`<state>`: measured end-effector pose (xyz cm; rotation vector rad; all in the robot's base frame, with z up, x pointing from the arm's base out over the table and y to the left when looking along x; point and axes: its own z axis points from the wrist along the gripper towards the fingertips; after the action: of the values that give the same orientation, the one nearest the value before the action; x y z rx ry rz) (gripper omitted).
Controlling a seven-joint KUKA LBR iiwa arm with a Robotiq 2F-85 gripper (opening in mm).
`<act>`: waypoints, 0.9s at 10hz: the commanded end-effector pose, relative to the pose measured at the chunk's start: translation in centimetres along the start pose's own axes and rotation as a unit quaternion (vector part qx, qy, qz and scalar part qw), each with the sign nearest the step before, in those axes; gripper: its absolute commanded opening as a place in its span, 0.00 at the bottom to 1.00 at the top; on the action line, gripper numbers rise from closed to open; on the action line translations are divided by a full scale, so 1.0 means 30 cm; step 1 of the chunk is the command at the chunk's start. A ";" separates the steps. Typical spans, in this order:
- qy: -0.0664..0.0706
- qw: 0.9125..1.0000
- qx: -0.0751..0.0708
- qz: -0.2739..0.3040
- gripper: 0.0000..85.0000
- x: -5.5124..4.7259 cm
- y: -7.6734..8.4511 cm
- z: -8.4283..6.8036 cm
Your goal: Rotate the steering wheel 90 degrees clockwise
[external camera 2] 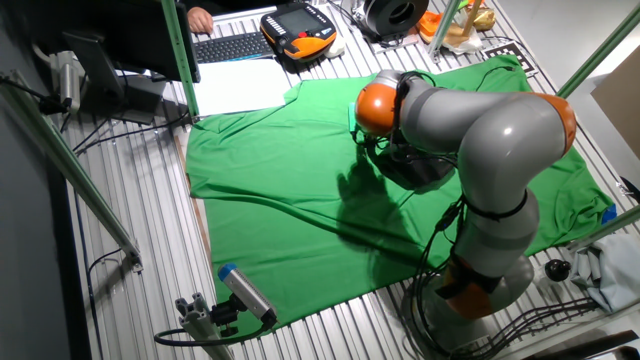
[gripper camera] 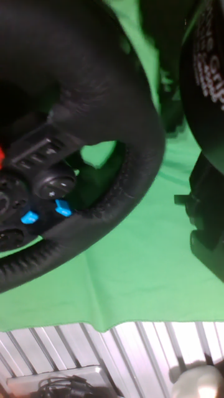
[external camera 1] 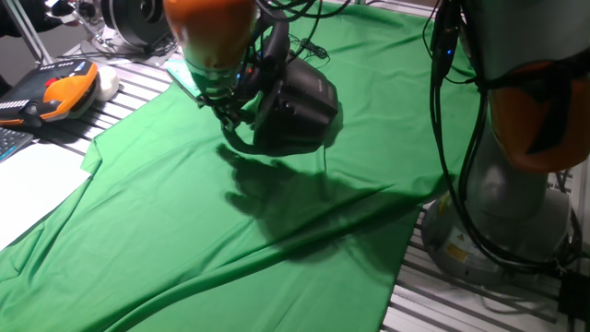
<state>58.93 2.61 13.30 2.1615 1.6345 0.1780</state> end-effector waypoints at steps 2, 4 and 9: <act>0.004 1.000 0.013 -0.023 0.60 0.028 0.004 -0.061; 0.036 0.995 0.025 -0.085 0.60 0.030 -0.018 -0.112; 0.076 0.971 0.074 -0.213 0.00 0.091 -0.044 -0.177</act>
<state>56.76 6.77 17.11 2.0678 2.0246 0.0741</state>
